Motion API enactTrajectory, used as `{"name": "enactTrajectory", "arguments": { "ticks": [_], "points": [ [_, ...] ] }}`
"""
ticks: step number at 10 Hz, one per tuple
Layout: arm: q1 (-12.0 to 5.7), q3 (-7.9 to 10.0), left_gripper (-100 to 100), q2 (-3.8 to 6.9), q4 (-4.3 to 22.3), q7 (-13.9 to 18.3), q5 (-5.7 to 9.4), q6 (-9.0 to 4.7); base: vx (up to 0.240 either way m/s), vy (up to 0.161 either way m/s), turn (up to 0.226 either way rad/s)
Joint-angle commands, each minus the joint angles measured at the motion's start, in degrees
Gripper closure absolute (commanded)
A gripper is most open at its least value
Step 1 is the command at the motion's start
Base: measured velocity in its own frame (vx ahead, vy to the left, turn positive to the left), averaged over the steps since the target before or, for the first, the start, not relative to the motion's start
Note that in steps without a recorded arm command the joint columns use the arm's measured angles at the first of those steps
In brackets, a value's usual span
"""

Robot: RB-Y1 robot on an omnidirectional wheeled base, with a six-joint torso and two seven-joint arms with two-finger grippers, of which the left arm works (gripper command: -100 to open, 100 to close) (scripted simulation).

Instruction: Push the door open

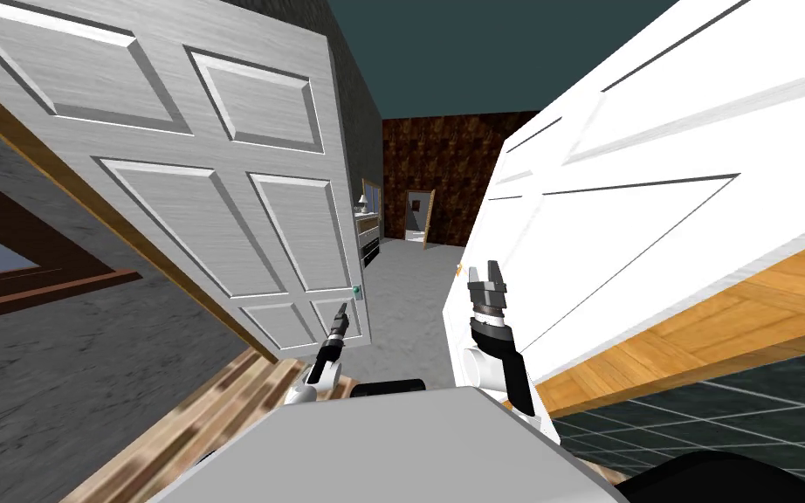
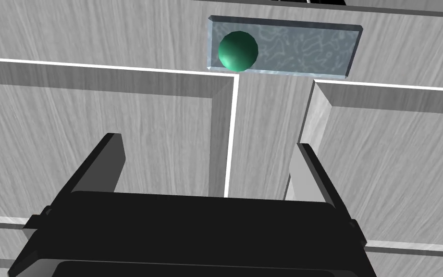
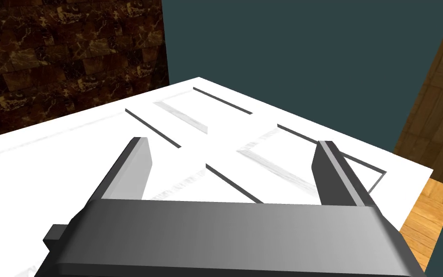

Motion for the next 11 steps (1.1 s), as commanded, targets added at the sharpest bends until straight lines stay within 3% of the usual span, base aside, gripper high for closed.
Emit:
{"name": "enactTrajectory", "arguments": {
  "ticks": [1,9,10,11],
  "points": [
    [0.08,0.13,-100,0.09,0.02,-0.09,0.06,-0.26,0.189,0.007,-0.016],
    [0.48,0.84,-100,-0.14,0.61,-0.54,0.41,-1.74,0.200,0.008,-0.024],
    [0.48,0.84,100,-0.14,0.61,-0.54,0.41,-1.74,-0.013,-0.002,-0.008],
    [0.48,0.84,100,-0.14,0.61,-0.54,0.41,-1.74,-0.025,0.002,-0.009]
  ]
}}
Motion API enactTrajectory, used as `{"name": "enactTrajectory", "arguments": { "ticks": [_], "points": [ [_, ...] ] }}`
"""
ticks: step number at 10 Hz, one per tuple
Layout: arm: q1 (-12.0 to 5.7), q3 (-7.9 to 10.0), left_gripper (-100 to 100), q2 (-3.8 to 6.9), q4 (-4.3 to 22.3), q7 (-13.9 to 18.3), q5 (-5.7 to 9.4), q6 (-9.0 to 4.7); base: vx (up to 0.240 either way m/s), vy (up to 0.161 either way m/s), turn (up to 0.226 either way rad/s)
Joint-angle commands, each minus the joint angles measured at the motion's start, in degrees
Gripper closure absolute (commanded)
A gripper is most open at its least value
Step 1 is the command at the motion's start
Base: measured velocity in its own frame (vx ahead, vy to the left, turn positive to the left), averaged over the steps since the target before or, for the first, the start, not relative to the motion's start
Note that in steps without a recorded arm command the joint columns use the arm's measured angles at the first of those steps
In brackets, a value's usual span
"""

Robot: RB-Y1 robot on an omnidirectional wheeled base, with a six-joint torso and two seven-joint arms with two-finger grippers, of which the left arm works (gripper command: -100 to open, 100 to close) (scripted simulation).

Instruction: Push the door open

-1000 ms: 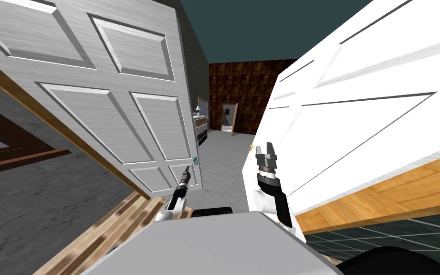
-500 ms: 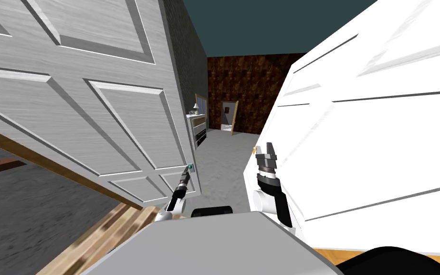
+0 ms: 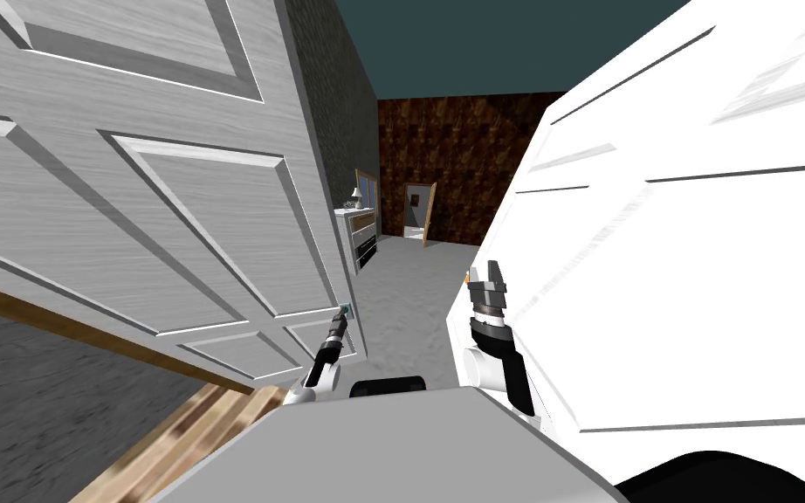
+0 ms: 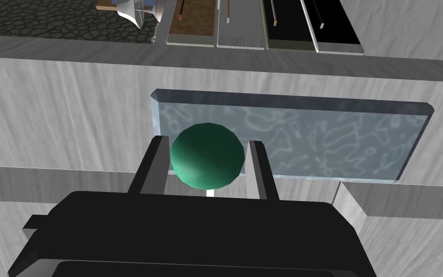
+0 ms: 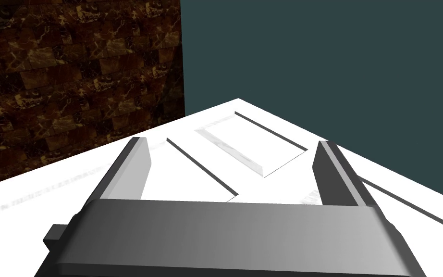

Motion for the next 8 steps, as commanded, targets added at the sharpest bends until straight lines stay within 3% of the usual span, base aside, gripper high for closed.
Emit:
{"name": "enactTrajectory", "arguments": {
  "ticks": [1,4,5,8],
  "points": [
    [0.08,-0.01,100,-0.02,0.04,0.01,0.00,-0.01,-0.016,0.003,-0.006],
    [0.08,-0.01,100,-0.02,0.04,0.01,0.00,-0.01,-0.005,0.000,0.001],
    [0.52,1.16,100,0.22,-0.42,-0.96,1.12,0.21,0.096,-0.003,-0.074],
    [0.61,1.44,100,0.27,-0.55,-1.17,1.38,0.23,0.079,-0.003,-0.011]
  ]
}}
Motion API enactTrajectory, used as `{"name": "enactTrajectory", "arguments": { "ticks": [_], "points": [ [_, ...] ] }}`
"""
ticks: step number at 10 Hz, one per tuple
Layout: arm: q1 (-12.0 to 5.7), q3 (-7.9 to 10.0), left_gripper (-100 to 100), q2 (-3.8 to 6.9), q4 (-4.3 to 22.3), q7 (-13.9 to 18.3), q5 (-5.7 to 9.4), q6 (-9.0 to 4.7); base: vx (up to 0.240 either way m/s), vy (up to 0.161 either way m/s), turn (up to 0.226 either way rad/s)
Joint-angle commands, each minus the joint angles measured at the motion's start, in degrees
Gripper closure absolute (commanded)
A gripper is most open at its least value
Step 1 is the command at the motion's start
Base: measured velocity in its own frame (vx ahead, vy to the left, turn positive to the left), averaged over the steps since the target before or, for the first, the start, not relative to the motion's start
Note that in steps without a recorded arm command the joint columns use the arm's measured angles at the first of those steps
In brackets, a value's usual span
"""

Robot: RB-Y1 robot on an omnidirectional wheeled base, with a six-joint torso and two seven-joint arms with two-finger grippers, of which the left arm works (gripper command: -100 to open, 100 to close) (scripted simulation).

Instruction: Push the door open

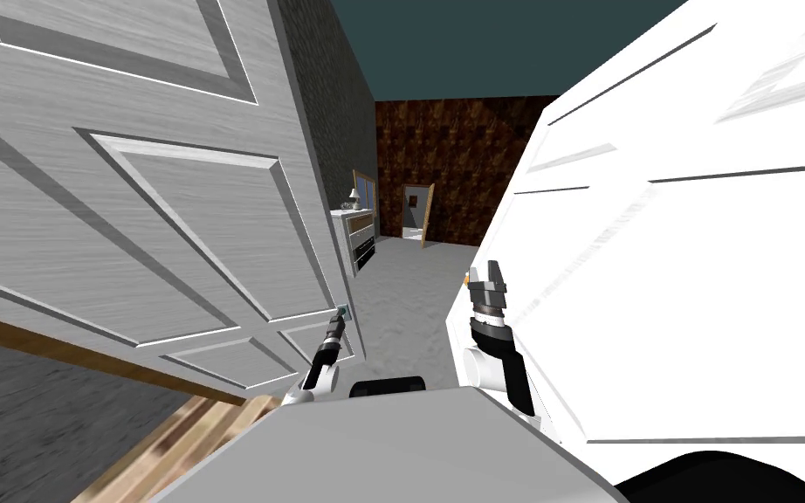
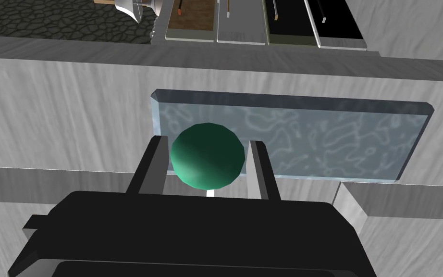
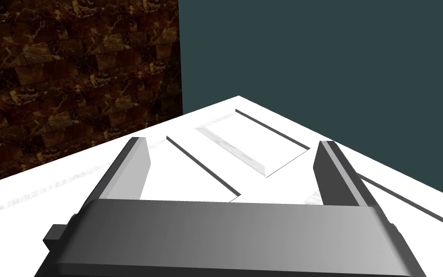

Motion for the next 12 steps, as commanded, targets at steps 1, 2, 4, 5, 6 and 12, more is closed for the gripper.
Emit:
{"name": "enactTrajectory", "arguments": {
  "ticks": [1,2,4,5,6,12],
  "points": [
    [0.45,1.65,100,0.42,-1.05,-1.25,1.41,0.15,0.138,-0.020,-0.065],
    [0.57,2.02,100,0.47,-1.22,-1.54,1.76,0.18,0.171,-0.020,-0.041],
    [1.09,3.62,100,0.63,-1.92,-2.75,3.27,0.32,0.167,-0.010,-0.051],
    [1.09,3.62,100,0.63,-1.92,-2.75,3.27,0.32,0.120,-0.002,-0.018],
    [1.09,3.62,100,0.63,-1.92,-2.75,3.27,0.32,0.059,0.010,0.009],
    [2.49,7.90,100,0.79,-3.82,-6.01,7.32,0.68,0.121,-0.002,-0.043]
  ]
}}
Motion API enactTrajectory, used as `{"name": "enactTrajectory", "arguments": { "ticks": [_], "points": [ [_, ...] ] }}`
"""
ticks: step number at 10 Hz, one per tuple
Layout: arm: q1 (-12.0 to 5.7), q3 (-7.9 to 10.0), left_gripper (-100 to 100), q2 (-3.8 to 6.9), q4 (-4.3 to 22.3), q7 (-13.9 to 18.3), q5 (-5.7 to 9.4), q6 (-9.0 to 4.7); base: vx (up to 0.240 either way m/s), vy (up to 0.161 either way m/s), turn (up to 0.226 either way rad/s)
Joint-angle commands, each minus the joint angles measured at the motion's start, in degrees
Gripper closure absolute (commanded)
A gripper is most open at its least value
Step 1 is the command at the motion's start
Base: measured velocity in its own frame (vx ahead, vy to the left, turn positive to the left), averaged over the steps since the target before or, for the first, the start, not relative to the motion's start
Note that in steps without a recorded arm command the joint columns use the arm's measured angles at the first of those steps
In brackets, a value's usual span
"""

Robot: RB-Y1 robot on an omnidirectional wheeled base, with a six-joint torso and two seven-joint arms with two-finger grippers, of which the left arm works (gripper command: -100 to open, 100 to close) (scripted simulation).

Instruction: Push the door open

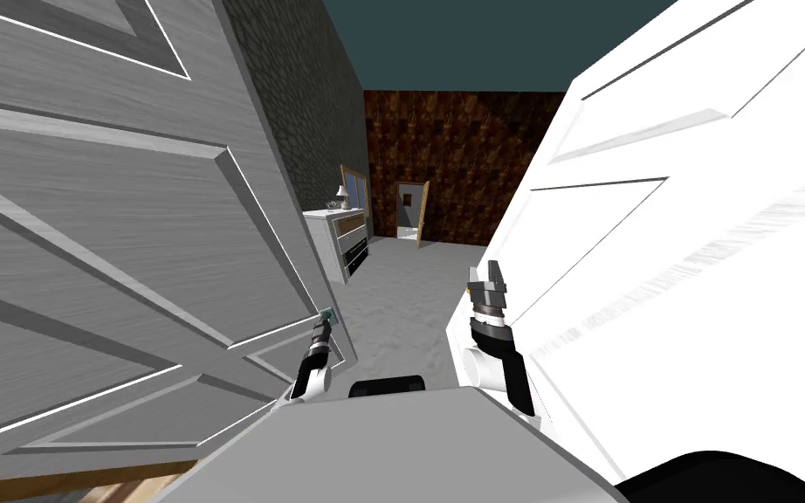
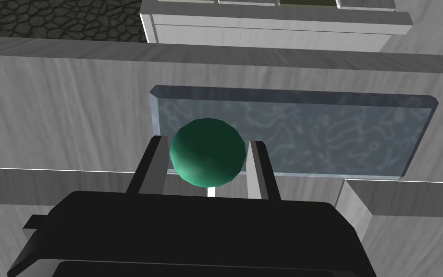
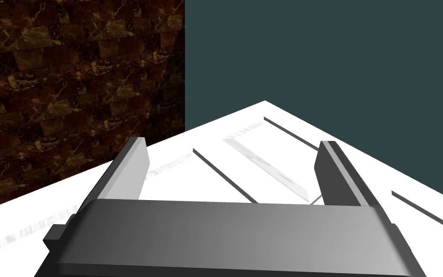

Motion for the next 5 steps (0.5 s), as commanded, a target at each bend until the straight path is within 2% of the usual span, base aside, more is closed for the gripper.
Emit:
{"name": "enactTrajectory", "arguments": {
  "ticks": [1,2,5],
  "points": [
    [-0.25,1.83,100,0.88,-0.22,-0.89,1.35,-0.34,0.135,0.018,-0.036],
    [-0.25,1.83,100,0.88,-0.22,-0.89,1.35,-0.34,0.087,0.010,-0.021],
    [0.60,4.44,100,0.75,-1.37,-2.88,3.82,-0.12,0.124,0.003,-0.039]
  ]
}}
